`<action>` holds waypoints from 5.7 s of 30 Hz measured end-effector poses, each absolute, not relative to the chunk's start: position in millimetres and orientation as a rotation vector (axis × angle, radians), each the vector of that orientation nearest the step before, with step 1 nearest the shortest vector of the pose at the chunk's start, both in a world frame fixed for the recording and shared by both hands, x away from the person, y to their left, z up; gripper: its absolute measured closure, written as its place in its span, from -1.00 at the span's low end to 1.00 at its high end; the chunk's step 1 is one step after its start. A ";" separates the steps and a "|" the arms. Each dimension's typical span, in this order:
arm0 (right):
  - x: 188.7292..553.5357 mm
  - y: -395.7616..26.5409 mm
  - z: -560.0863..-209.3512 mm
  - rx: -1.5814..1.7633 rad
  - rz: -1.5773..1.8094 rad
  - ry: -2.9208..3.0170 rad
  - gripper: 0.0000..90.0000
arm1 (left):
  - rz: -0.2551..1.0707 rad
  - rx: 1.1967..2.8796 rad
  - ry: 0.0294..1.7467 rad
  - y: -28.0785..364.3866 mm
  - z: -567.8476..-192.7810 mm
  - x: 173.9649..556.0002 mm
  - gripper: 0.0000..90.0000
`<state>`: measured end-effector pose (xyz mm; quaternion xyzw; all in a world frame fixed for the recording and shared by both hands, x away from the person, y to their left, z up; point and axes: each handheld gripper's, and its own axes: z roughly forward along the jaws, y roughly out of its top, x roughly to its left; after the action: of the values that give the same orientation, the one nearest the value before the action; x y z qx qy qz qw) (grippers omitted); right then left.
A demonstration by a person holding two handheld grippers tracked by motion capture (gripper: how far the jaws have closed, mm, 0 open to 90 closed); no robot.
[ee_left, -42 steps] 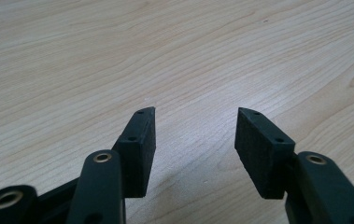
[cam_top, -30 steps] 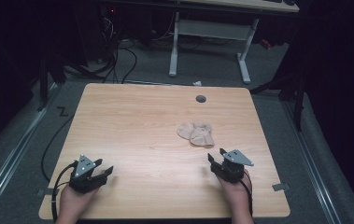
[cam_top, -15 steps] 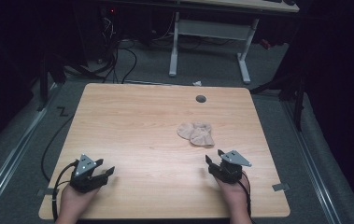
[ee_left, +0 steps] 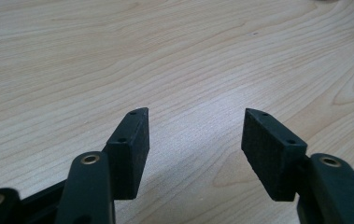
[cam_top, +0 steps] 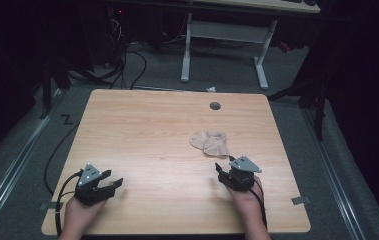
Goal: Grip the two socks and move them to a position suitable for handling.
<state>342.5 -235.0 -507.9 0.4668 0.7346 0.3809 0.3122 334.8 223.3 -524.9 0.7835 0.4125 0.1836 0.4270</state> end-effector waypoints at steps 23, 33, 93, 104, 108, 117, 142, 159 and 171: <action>409.3 -225.3 -465.5 1.368 0.974 1.986 0.07 | 0.481 1.956 1.005 224.8 -525.1 333.1 -0.11; 433.5 -198.3 -493.4 1.360 0.802 2.119 -0.08 | 0.483 1.960 1.001 225.1 -525.6 333.9 -0.10; 378.5 -246.8 -432.2 1.308 1.015 1.991 0.84 | 0.487 1.996 0.955 216.3 -526.9 330.4 -0.11; 360.8 -246.3 -408.2 1.247 1.077 1.962 0.84 | 0.482 1.992 0.956 215.8 -527.0 329.6 -0.11; 357.0 -242.4 -401.7 1.222 1.079 1.968 0.84 | 0.487 1.994 0.956 216.7 -526.9 329.6 -0.11; 352.1 -229.7 -397.1 1.162 1.076 1.992 0.84 | 0.489 1.990 0.960 217.2 -527.3 329.6 -0.11; 326.5 -159.2 -402.2 0.972 1.193 2.135 0.84 | 0.485 1.976 0.953 218.0 -525.9 327.8 -0.11; 305.4 -91.3 -413.2 0.801 1.331 2.270 0.84 | 0.454 1.936 0.897 205.3 -520.6 319.9 -0.12; 300.3 -85.6 -417.3 0.776 1.346 2.289 0.84 | 0.315 2.023 0.834 139.6 -522.8 319.5 0.44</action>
<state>300.3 -85.6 -417.3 0.2755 0.8129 0.4781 0.1865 319.5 139.6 -522.8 0.8177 0.3371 0.1273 0.4490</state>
